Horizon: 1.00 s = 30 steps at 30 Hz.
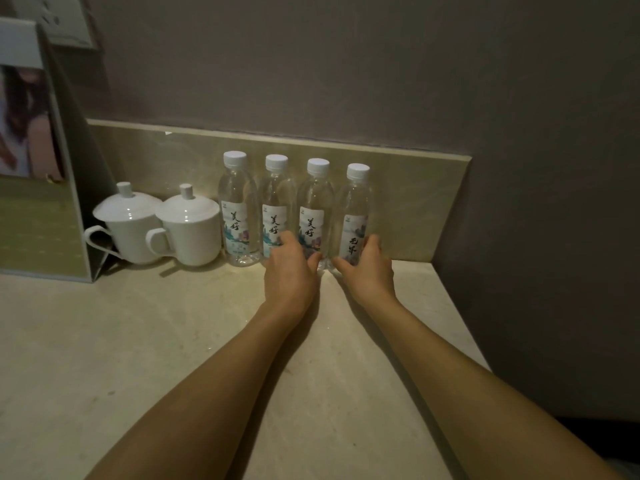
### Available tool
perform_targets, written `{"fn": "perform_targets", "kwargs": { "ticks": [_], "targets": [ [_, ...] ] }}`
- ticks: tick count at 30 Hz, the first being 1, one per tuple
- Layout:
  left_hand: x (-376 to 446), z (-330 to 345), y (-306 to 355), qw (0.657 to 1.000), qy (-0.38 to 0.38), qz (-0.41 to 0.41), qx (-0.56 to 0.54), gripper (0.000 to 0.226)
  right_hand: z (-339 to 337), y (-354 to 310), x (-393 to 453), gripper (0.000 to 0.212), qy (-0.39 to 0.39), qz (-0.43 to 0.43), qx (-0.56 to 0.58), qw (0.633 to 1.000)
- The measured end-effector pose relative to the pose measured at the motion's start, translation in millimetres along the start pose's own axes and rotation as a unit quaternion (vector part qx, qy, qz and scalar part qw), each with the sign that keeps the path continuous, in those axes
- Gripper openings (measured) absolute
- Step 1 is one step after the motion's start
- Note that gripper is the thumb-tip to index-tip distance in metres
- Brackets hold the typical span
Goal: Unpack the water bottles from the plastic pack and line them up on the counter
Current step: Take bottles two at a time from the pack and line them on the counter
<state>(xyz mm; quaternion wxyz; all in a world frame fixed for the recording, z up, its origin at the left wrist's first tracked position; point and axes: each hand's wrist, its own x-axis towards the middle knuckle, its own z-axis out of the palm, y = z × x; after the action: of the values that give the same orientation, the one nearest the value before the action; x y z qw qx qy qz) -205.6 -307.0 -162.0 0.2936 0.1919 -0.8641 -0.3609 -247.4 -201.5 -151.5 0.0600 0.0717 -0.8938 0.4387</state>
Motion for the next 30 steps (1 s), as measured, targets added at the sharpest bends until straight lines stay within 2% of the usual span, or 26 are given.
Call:
{"fn": "perform_targets", "kwargs": {
  "ticks": [14, 30],
  "targets": [
    [2.3, 0.0, 0.3, 1.000, -0.007, 0.012, 0.014, 0.039, 5.4, 0.9, 4.2, 0.044, 0.030, -0.010, -0.022, 0.999],
    [3.7, -2.0, -2.8, 0.999, -0.016, 0.026, 0.012, 0.037, 13.2, -2.5, 3.1, 0.051, 0.061, 0.009, -0.036, 0.997]
  ]
}}
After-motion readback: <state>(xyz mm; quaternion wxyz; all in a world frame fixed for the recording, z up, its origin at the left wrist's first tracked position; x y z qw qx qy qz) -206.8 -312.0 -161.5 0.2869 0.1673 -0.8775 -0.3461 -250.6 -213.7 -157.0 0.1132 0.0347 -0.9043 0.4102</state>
